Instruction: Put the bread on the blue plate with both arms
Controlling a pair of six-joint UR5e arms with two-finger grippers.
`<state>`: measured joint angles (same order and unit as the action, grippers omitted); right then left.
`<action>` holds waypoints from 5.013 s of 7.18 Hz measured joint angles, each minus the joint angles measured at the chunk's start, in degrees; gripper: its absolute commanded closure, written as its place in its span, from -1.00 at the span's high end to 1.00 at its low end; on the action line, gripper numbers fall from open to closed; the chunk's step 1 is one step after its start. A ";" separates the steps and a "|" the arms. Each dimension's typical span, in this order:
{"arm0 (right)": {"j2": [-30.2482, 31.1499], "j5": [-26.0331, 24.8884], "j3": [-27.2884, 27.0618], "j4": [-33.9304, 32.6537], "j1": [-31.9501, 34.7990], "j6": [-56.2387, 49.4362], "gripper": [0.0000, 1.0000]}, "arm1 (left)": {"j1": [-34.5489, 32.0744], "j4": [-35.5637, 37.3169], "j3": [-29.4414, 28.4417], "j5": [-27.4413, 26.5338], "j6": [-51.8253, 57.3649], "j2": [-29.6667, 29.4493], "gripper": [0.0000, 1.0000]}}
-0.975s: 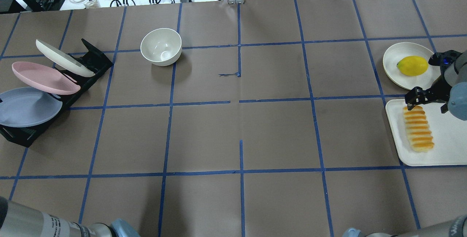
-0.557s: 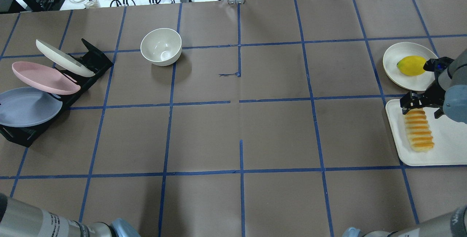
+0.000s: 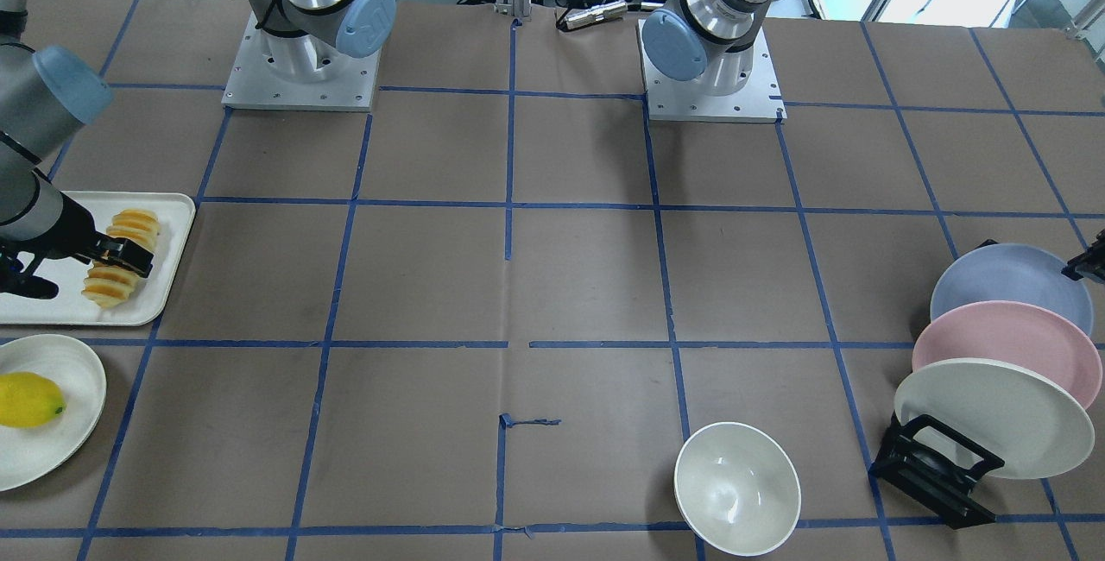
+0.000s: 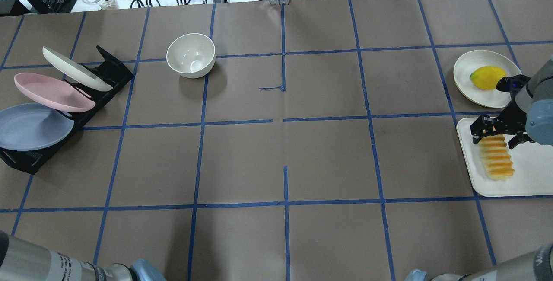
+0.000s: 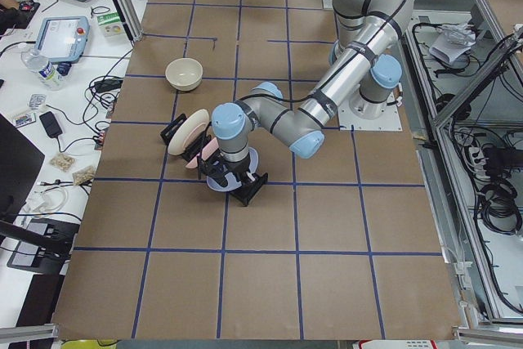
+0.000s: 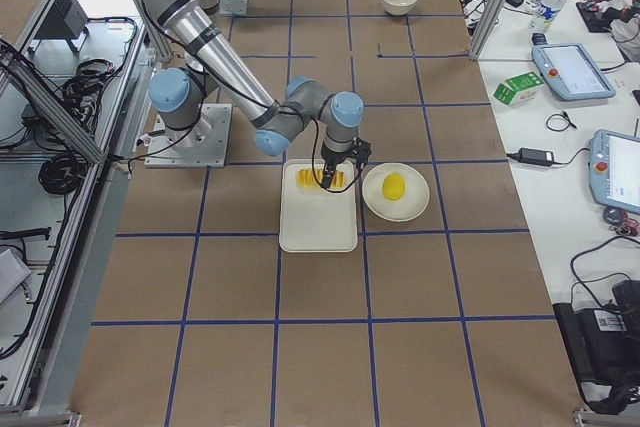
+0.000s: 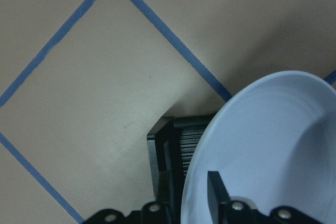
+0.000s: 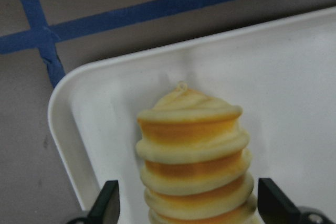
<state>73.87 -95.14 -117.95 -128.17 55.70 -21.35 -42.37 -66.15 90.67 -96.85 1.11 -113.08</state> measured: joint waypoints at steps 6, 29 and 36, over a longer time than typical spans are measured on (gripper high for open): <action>6.57 0.24 5.64 14.17 0.36 0.10 -1.00 | -0.06 -0.80 -0.31 -0.11 0.20 -0.66 -0.20; -1.75 7.38 35.80 30.58 37.87 22.62 -1.00 | -47.25 15.48 15.80 25.26 -2.71 1.56 -1.00; -15.11 11.73 39.96 24.82 51.62 34.26 -1.00 | -47.11 20.84 15.79 20.71 1.51 1.86 1.00</action>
<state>58.76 -83.40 -77.99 -103.35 107.31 12.91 -89.48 -45.31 106.46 -76.14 2.63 -111.22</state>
